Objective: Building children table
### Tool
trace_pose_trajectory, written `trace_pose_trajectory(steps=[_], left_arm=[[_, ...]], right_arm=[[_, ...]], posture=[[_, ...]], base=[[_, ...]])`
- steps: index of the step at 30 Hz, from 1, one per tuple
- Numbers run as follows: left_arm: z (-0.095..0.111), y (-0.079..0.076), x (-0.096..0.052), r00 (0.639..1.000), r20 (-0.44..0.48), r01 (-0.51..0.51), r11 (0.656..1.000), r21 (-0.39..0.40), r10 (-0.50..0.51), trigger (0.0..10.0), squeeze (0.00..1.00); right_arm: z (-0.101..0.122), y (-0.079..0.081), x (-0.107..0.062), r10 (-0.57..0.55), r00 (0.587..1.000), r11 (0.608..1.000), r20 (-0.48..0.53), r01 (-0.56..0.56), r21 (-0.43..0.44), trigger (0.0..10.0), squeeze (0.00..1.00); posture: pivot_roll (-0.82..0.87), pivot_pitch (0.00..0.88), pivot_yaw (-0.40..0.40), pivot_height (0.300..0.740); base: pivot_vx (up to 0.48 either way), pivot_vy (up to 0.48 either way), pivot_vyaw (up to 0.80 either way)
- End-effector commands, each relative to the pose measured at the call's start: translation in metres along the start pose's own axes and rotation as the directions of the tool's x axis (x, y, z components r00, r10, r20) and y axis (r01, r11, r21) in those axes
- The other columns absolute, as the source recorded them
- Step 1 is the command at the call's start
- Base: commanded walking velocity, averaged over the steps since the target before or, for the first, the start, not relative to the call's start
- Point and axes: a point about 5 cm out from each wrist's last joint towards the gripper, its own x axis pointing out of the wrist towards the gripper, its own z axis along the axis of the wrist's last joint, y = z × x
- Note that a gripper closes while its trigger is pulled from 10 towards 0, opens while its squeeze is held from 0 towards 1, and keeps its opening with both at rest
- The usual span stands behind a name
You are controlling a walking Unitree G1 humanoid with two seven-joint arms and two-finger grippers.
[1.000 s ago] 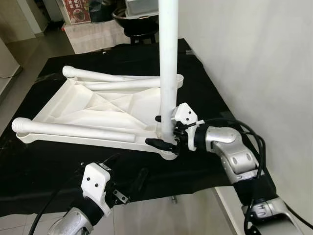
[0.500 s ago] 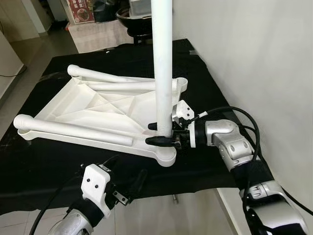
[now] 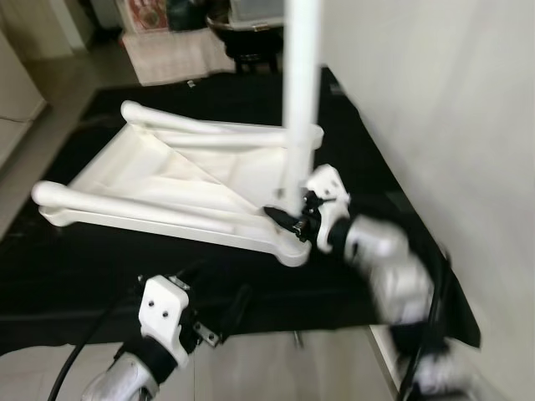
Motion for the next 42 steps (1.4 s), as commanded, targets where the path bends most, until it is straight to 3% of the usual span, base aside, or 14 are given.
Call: trace_pose_trajectory(steps=[1,6,7,9,10,14,19,20,24,28,29,35,39,42], left_arm=[[-0.003,0.003,-0.001,1.000,-0.014,-0.016,1.000,-0.002,0.016,10.0,0.00],[-0.005,0.003,0.001,1.000,-0.023,-0.005,1.000,0.003,0.005,10.0,0.00],[-0.005,0.003,0.001,1.000,-0.024,-0.004,1.000,0.003,0.004,10.0,0.00],[-0.005,0.003,0.001,1.000,-0.024,-0.004,1.000,0.003,0.004,10.0,0.00],[-0.005,0.003,0.001,1.000,-0.022,-0.021,1.000,0.002,0.021,10.0,0.00],[-0.005,0.003,0.001,0.999,-0.022,-0.027,1.000,0.003,0.028,10.0,0.00],[-0.006,0.002,0.002,1.000,-0.023,-0.017,1.000,0.000,0.017,10.0,0.00],[-0.006,0.001,0.002,1.000,-0.022,-0.011,1.000,-0.004,0.011,10.0,0.00],[-0.005,-0.002,0.000,1.000,-0.022,0.012,1.000,-0.010,-0.012,10.0,0.00],[-0.006,-0.007,-0.004,0.998,-0.030,0.045,0.999,-0.012,-0.046,10.0,0.00],[-0.006,-0.010,-0.006,0.998,-0.034,0.061,0.998,-0.009,-0.061,10.0,0.00],[-0.006,-0.012,-0.009,0.996,-0.044,0.075,0.997,-0.005,-0.075,10.0,0.00],[-0.006,-0.011,-0.008,0.998,-0.041,0.055,0.998,-0.001,-0.055,10.0,0.00],[-0.007,-0.010,-0.008,0.998,-0.040,0.050,0.999,-0.001,-0.050,10.0,0.00]], right_arm=[[-0.033,0.007,-0.007,-0.008,0.982,0.999,-0.187,0.015,0.037,0.0,0.00],[-0.028,0.007,0.007,0.018,0.987,1.000,-0.161,-0.015,0.019,0.0,0.00],[-0.028,0.007,0.009,0.026,0.986,0.999,-0.162,-0.023,0.022,10.0,0.00],[-0.028,0.007,0.009,0.026,0.986,0.999,-0.162,-0.023,0.022,10.0,0.00],[-0.014,0.009,0.018,0.150,0.984,0.988,-0.093,-0.146,0.054,10.0,1.00],[-0.001,0.011,0.025,0.321,0.947,0.945,-0.009,-0.320,0.064,10.0,1.00],[0.014,0.004,0.017,0.522,0.853,0.851,0.000,-0.520,-0.073,10.0,0.95],[0.014,-0.001,0.018,0.569,0.822,0.815,-0.027,-0.568,-0.119,10.0,0.00],[0.014,-0.009,0.022,0.670,0.740,0.729,-0.062,-0.671,-0.133,10.0,0.00],[0.013,-0.010,0.033,0.709,0.701,0.693,-0.074,-0.713,-0.109,10.0,0.00],[0.014,-0.010,0.037,0.717,0.693,0.686,-0.070,-0.720,-0.102,0.0,0.00],[0.021,-0.009,0.043,0.738,0.674,0.670,-0.025,-0.737,-0.082,0.0,0.00],[0.020,-0.012,0.044,0.719,0.695,0.692,-0.001,-0.717,-0.084,0.0,0.00],[0.014,-0.019,0.039,0.664,0.747,0.746,0.021,-0.661,-0.082,0.0,0.00]], posture=[[-0.08,0.121,0.052,0.740],[-0.07,0.110,0.044,0.740],[-0.07,0.110,0.044,0.740],[-0.07,0.110,0.044,0.740],[-0.07,0.102,0.047,0.740],[-0.07,0.102,0.046,0.740],[-0.06,0.098,0.046,0.740],[-0.06,0.098,0.045,0.740],[-0.06,0.096,0.043,0.740],[-0.05,0.091,0.053,0.740],[-0.04,0.090,0.048,0.740],[-0.03,0.091,0.052,0.740],[-0.03,0.093,0.053,0.740],[-0.05,0.093,0.057,0.740]], base=[[0.000,0.000,0.00],[0.000,0.000,0.00],[0.000,0.000,0.00],[0.000,0.000,0.00],[0.000,0.000,0.00],[0.000,0.000,0.00],[0.000,0.000,0.00],[0.000,0.000,0.00],[0.000,0.000,0.00],[0.000,0.000,0.00],[0.000,0.000,0.00],[0.000,0.000,0.00],[0.000,0.000,0.00],[0.000,0.000,0.00]])
